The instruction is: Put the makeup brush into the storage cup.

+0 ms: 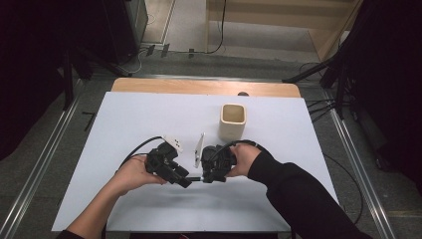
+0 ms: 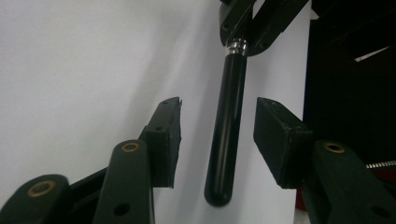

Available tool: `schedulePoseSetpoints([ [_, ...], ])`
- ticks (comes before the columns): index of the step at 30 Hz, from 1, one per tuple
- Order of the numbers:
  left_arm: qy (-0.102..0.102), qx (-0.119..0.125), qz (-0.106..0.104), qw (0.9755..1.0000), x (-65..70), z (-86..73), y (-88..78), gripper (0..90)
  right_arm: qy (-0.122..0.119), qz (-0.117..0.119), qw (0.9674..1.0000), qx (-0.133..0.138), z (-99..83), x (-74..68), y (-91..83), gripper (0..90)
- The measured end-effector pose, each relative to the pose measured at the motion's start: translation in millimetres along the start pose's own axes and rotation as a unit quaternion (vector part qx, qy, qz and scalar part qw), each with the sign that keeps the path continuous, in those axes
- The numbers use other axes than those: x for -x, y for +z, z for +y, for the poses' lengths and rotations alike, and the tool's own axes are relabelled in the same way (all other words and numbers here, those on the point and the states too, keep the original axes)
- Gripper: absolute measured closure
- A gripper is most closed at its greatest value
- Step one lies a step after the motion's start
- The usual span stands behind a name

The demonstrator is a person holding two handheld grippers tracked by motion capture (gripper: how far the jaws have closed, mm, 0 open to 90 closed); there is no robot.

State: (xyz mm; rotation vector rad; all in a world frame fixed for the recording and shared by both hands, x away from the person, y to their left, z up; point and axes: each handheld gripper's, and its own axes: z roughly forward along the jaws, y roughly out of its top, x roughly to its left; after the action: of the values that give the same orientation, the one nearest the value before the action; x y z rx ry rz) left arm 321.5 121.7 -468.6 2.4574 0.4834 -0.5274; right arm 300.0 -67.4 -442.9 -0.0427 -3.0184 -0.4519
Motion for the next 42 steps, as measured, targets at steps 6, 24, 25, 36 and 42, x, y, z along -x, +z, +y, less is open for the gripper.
schedulePoseSetpoints([
  [6,-0.016,-0.007,-0.027,0.9995,-4.7,0.9,5.2,60.6,-0.007,0.012,0.9999,0.008,1.8,0.5,0.7,78.7],
  [24,0.0,-0.025,-0.067,0.9975,-4.1,-0.3,9.7,79.1,-0.022,0.023,0.9991,0.028,2.7,2.9,0.1,78.6],
  [25,0.001,-0.025,-0.065,0.9976,-4.0,-0.3,9.4,79.1,-0.022,0.023,0.9991,0.028,2.7,2.9,0.1,78.6],
  [36,-0.001,-0.022,-0.078,0.9967,-6.4,-1.0,6.9,79.3,-0.013,0.024,0.9989,0.037,3.7,3.2,1.3,58.4],
  [42,-0.008,-0.02,-0.072,0.9972,-6.6,-2.6,6.6,79.3,0.027,0.024,0.9984,0.044,1.2,7.4,-4.4,36.9],
])
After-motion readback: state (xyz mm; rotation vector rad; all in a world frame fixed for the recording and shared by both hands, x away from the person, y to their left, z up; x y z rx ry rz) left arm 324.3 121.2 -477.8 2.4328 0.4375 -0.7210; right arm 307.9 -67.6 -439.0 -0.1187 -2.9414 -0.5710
